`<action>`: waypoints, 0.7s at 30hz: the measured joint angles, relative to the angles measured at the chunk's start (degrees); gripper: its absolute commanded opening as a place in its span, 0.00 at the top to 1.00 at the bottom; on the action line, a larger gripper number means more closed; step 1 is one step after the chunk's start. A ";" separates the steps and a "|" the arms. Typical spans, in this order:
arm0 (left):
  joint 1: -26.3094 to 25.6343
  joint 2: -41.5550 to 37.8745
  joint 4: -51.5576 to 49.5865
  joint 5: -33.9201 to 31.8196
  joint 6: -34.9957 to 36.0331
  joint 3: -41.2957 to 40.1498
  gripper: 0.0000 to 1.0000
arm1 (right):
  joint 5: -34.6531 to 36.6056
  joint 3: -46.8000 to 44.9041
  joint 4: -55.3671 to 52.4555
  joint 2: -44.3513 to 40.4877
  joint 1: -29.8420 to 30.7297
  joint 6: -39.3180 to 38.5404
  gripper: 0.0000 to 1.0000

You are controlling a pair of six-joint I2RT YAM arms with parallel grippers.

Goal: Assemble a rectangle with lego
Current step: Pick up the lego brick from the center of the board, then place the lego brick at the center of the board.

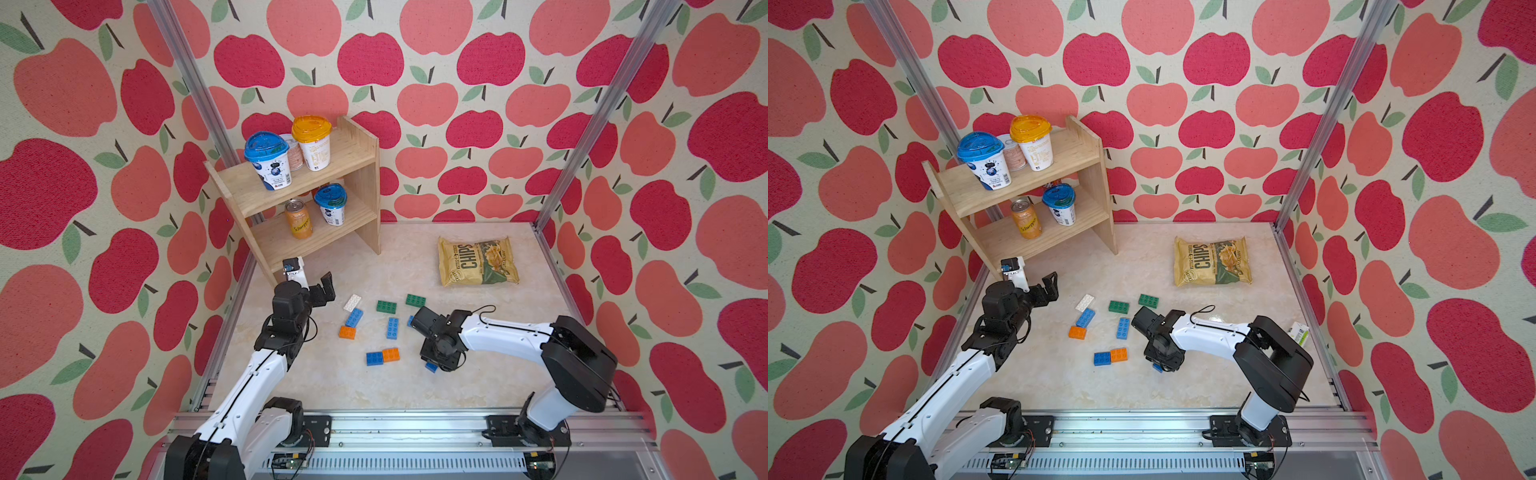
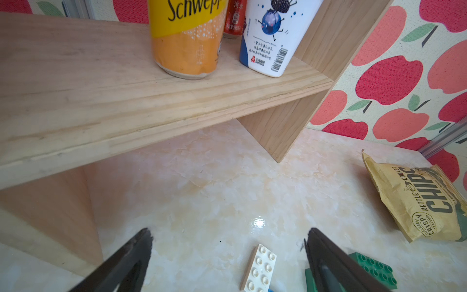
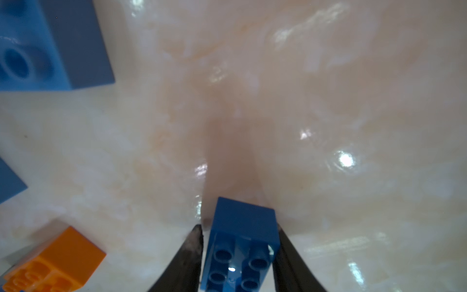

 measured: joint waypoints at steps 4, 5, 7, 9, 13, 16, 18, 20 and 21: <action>0.37 -0.13 -0.02 0.02 -0.22 0.00 0.03 | -0.42 1.75 -0.61 1.33 -0.39 -3.63 0.71; 0.37 -0.13 -0.02 0.11 -0.28 0.00 0.03 | -0.48 1.90 -0.90 1.33 -0.83 -4.74 0.72; 0.42 -0.13 -0.02 0.44 -0.48 0.00 0.03 | -0.63 2.23 -1.79 1.33 -2.43 -8.24 0.75; 0.42 -0.13 -0.02 0.74 -0.85 0.00 0.03 | -0.61 2.38 -2.40 1.31 -4.70 -12.37 0.78; 0.42 -0.15 -0.04 1.09 -1.27 0.09 0.03 | -0.68 2.43 -3.37 0.90 -10.97 -21.77 0.78; 0.42 -0.68 -0.07 1.07 -1.29 0.13 0.03 | -0.90 2.45 -3.87 0.00 -15.80 -27.96 0.79; 0.42 -1.38 -0.07 1.03 -1.33 0.13 0.03 | -1.07 2.71 -4.24 -0.22 -18.29 -31.21 0.80; 0.42 -1.99 -0.09 0.90 -1.49 0.13 0.03 | -1.25 3.15 -4.37 -0.22 -20.06 -34.01 0.80; 0.42 -2.25 -0.11 0.74 -1.60 0.13 0.03 | -1.38 3.48 -4.59 -0.22 -20.76 -35.32 0.80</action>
